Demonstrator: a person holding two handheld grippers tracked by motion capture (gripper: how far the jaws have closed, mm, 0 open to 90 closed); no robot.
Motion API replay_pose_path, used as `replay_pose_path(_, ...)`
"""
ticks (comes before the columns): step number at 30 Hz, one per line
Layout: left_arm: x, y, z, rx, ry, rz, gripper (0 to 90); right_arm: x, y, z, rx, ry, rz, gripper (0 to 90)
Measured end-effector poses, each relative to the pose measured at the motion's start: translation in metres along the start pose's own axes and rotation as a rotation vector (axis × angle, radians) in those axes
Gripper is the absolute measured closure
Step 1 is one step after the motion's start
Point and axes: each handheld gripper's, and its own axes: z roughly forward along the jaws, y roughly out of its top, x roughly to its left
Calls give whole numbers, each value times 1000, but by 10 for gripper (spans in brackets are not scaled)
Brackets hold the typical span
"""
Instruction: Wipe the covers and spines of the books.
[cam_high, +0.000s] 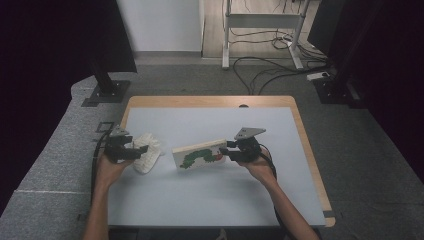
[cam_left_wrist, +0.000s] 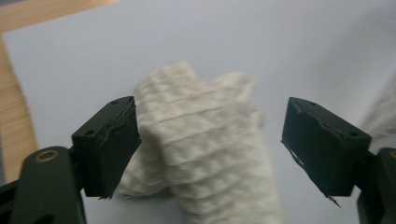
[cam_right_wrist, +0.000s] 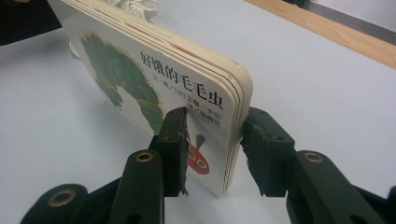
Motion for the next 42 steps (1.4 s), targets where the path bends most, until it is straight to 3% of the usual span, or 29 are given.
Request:
replay_pose_path(9, -39, 12, -11, -7, -127, 98, 287, 0, 0, 0, 1, 1, 1, 599)
replay_pose_path(14, -62, 17, -8, 0, -190, 158, 328, 0, 0, 0, 1, 1, 2, 599)
replay_pose_path(23, -87, 23, 3, 0, -286, 194, 416, 0, 0, 0, 1, 3, 2, 599)
replay_pose_path(28, -98, 24, 9, 11, -301, 217, 488, 0, 0, -1, 0, 5, 5, 596)
replay_pose_path(33, -103, 24, 9, 8, -299, 211, 575, 0, -1, -2, -2, 13, 8, 595)
replay_pose_path(42, -116, 20, 8, 14, -267, 242, 601, 4, -4, -8, 5, 31, -2, 588)
